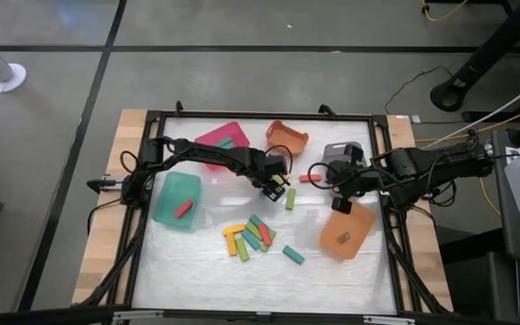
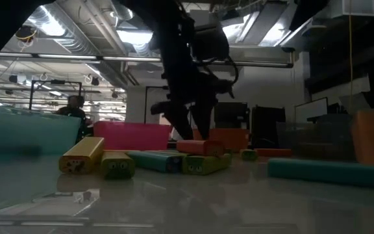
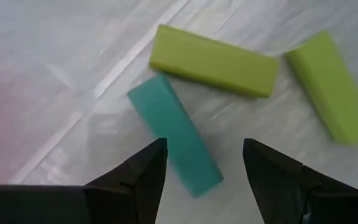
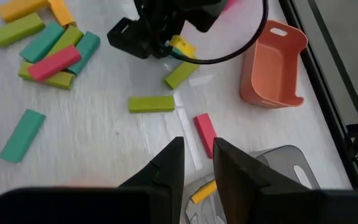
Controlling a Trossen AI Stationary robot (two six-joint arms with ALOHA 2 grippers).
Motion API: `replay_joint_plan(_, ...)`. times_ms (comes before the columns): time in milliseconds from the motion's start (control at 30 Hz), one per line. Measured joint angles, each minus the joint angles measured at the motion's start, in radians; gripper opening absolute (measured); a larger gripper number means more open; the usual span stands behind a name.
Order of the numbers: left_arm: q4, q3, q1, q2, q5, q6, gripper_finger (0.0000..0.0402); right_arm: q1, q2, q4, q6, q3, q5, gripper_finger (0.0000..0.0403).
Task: Sort blocks
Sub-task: Put the blue block into the pink bin
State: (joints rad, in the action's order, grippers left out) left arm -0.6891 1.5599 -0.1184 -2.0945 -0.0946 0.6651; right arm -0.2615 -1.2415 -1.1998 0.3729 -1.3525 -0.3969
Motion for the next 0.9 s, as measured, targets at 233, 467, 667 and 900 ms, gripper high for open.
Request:
replay_joint_plan(233,0.054,-0.078,-0.004,-0.001,-0.019,0.033,0.0198,0.000,0.000,0.036,0.000,0.000,0.005,0.0085)
replay_joint_plan(467,0.052,-0.095,-0.003,-0.008,-0.028,0.011,0.0198,0.000,0.000,0.047,-0.011,0.000,0.005,0.0085)
replay_joint_plan(667,0.046,-0.096,-0.012,-0.004,-0.023,-0.049,0.0142,0.000,0.000,0.048,-0.011,0.000,0.005,0.0085)
replay_joint_plan(900,0.031,-0.093,-0.031,0.005,0.038,-0.109,0.0039,0.000,0.000,0.049,0.110,0.000,0.005,0.0085)
